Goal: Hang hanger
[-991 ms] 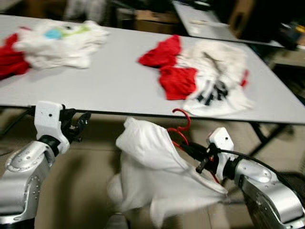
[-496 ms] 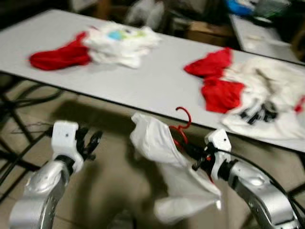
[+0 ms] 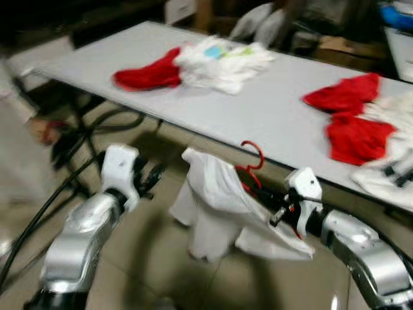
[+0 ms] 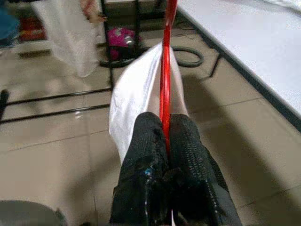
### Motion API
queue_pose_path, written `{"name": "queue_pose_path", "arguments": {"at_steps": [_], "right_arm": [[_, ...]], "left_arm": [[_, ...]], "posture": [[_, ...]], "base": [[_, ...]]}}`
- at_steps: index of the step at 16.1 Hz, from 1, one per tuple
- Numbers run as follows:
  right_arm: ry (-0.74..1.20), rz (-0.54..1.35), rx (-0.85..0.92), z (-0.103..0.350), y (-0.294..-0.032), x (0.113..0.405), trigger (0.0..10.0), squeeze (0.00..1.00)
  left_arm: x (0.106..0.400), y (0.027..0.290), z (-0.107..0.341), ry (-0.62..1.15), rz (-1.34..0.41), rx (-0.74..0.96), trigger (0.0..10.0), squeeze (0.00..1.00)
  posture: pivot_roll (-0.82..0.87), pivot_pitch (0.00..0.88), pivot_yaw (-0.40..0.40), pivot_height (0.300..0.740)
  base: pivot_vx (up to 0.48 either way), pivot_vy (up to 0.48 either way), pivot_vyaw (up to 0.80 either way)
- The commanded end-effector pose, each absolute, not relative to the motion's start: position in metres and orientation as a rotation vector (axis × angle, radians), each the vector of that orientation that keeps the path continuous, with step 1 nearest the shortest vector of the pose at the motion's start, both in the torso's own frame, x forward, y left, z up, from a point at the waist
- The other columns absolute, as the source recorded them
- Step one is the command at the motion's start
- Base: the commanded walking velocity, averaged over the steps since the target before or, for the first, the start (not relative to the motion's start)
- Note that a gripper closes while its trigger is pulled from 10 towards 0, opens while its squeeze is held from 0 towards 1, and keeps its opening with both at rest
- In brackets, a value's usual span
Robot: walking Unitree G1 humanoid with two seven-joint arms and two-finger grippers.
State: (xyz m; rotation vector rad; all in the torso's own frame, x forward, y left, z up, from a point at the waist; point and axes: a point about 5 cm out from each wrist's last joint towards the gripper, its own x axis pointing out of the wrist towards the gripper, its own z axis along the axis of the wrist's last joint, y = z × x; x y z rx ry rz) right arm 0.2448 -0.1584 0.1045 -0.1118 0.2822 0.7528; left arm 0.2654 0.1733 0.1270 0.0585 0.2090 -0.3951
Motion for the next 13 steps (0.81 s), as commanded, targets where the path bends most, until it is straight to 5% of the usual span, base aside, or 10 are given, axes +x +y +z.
{"name": "queue_pose_path", "arguments": {"at_steps": [1, 10, 13], "right_arm": [[0.249, 0.754, -0.11, 0.111, -0.157, 0.246, 10.0, 0.0], [0.223, 0.676, -0.063, 0.106, -0.162, 0.278, 10.0, 0.0], [0.223, 0.576, -0.016, 0.1, -0.166, 0.28, 10.0, 0.0]], "left_arm": [[0.262, 0.172, 0.122, 0.234, -0.397, 0.071, 10.0, 0.0], [0.258, 0.196, 0.113, 0.227, -0.275, 0.097, 10.0, 0.0], [0.273, 0.19, 0.11, 0.208, -0.228, 0.088, 10.0, 0.0]], "posture": [[0.01, 0.0, -0.034, 0.74], [0.14, 0.0, -0.137, 0.74], [0.1, 0.0, -0.071, 0.74]], "base": [[0.0, 0.0, 0.8], [0.0, 0.0, 0.8], [0.0, 0.0, 0.8]]}}
